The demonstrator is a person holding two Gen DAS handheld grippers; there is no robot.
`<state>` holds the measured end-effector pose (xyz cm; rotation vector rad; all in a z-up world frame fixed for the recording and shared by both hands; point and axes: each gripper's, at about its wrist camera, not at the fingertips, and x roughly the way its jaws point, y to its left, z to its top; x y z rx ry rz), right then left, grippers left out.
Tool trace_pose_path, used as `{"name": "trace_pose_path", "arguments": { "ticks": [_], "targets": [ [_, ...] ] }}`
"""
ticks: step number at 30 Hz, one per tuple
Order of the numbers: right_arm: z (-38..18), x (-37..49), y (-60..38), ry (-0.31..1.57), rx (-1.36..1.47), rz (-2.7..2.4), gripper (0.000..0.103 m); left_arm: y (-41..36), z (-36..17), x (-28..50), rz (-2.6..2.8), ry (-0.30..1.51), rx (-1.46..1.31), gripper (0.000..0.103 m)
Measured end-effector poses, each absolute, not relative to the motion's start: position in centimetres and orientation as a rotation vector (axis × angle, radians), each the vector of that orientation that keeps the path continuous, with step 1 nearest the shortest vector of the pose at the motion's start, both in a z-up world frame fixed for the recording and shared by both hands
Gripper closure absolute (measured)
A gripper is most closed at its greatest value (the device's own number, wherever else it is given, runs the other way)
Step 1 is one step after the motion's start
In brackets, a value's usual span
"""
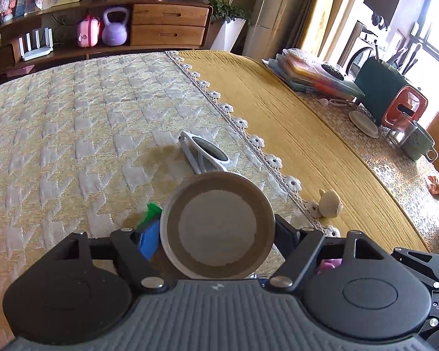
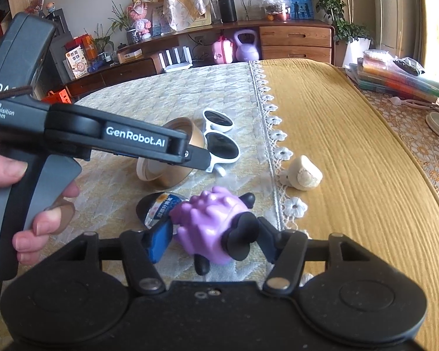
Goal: Organize rigid objects
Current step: 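Grasp the round tan lid with the left tool while the right tool grasps the purple hedgehog toy, then carry the lid with the left tool while the right tool carries the hedgehog toy into the box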
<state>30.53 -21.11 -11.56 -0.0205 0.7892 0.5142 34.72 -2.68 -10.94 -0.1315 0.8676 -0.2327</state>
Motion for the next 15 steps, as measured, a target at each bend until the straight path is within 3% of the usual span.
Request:
{"name": "trace_pose_path", "arguments": {
  "ticks": [15],
  "targets": [
    [-9.2, 27.3, -21.1, 0.772, -0.053, 0.481, 0.043, -1.2, -8.8, 30.8, -0.168, 0.910, -0.102, 0.025]
  ]
}}
